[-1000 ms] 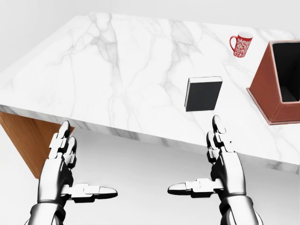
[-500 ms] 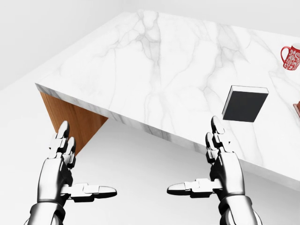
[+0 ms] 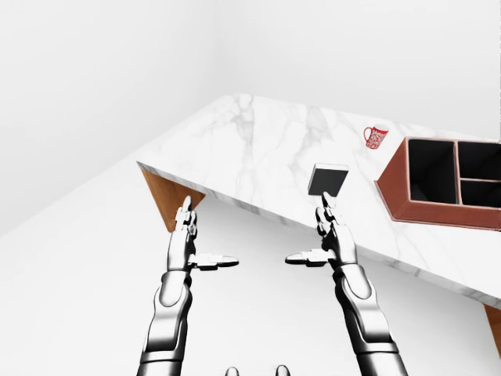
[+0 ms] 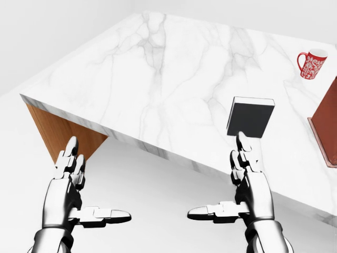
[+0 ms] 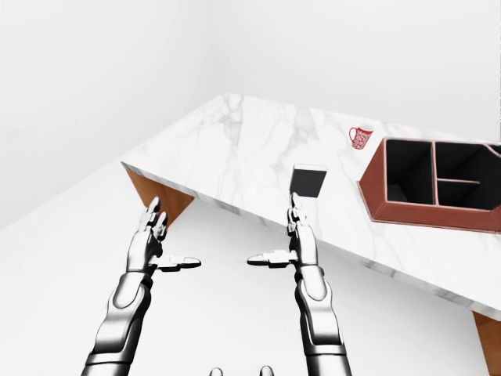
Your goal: Pick up the book and place it in the right compartment of the caddy.
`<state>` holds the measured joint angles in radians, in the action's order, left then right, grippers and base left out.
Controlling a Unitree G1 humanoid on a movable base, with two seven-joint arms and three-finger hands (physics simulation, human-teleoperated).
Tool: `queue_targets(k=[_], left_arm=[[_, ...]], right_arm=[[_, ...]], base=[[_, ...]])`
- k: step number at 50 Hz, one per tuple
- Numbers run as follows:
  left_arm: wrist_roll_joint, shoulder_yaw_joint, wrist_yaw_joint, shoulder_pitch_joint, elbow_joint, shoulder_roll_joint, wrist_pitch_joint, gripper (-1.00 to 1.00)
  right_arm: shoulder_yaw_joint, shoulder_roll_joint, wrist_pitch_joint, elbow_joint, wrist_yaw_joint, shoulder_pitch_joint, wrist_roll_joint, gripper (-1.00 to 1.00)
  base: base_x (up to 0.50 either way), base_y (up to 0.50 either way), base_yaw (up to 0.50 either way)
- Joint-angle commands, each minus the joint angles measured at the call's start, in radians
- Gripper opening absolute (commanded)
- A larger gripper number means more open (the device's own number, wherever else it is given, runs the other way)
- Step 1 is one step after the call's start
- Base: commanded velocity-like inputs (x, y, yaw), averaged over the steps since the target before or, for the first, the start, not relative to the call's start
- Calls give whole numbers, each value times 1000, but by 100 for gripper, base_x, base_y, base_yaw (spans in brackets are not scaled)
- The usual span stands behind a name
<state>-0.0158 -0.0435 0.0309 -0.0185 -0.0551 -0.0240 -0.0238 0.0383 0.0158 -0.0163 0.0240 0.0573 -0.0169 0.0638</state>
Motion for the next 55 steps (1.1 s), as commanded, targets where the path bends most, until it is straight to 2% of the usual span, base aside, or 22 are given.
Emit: queue_targets(k=[1, 2, 3, 4, 6, 7, 10, 12, 17, 20, 23, 25, 43, 45, 52, 53, 54, 55], left_arm=[[1, 2, 2, 2, 6, 1, 3, 100], [1, 2, 3, 1, -5, 2, -7, 100], [1, 2, 2, 0, -2, 2, -4, 100], [1, 1, 3, -1, -15, 2, -15, 100], [1, 2, 2, -1, 1, 2, -1, 100], [1, 2, 2, 0, 3, 2, 1, 100], [1, 2, 3, 0, 0, 2, -2, 100], [2, 3, 2, 4, 15, 2, 9, 100], [2, 3, 3, 3, 9, 2, 4, 100], [2, 3, 2, 5, 18, 2, 11, 100], [3, 3, 2, 4, 13, 2, 8, 100], [3, 3, 2, 5, 23, 2, 17, 100], [3, 3, 3, 5, 24, 3, 18, 100], [3, 3, 2, 5, 24, 3, 18, 100], [3, 3, 3, 5, 24, 3, 17, 100], [3, 3, 3, 5, 24, 3, 17, 100], [3, 3, 3, 5, 24, 3, 17, 100], [3, 3, 2, 5, 24, 3, 18, 100]], right_arm=[[1, 2, -3, 1, -1, 0, 1, 100], [1, 2, -4, 1, -1, 0, 1, 100], [1, 2, -9, -4, -2, 0, 1, 100], [1, 2, -10, -4, -2, 0, 1, 100], [1, 2, -7, 1, -1, -2, 1, 100], [3, 3, 6, 18, 0, -6, 2, 100], [2, 3, -6, 3, 0, -2, 2, 100], [3, 3, 1, 13, 1, -5, 3, 100], [3, 3, 0, 11, 1, -3, 3, 100], [2, 3, -5, 5, 1, -2, 3, 100], [3, 3, -3, 9, 1, -3, 3, 100], [3, 3, -2, 11, 2, -4, 3, 100], [4, 4, -3, 9, 3, -3, 3, 100], [3, 4, -11, -2, 2, 0, 3, 100], [3, 3, -2, 7, 3, 0, 2, 100], [3, 3, -3, 6, 3, 0, 2, 100], [2, 4, -32, -24, 0, 1, 3, 100], [2, 4, -34, -26, 0, 1, 3, 100]], base=[[24, -44, 0], [24, -44, 0], [24, -44, 0], [24, -44, 0], [24, -44, 0], [23, -44, 0], [23, -44, 0], [23, -44, 0], [23, -44, 0], [23, -44, 0], [23, -43, 0], [23, -42, 0], [18, -35, 0], [16, -30, 0], [16, -30, 0], [16, -29, 0], [15, -29, 0], [16, -29, 0]])
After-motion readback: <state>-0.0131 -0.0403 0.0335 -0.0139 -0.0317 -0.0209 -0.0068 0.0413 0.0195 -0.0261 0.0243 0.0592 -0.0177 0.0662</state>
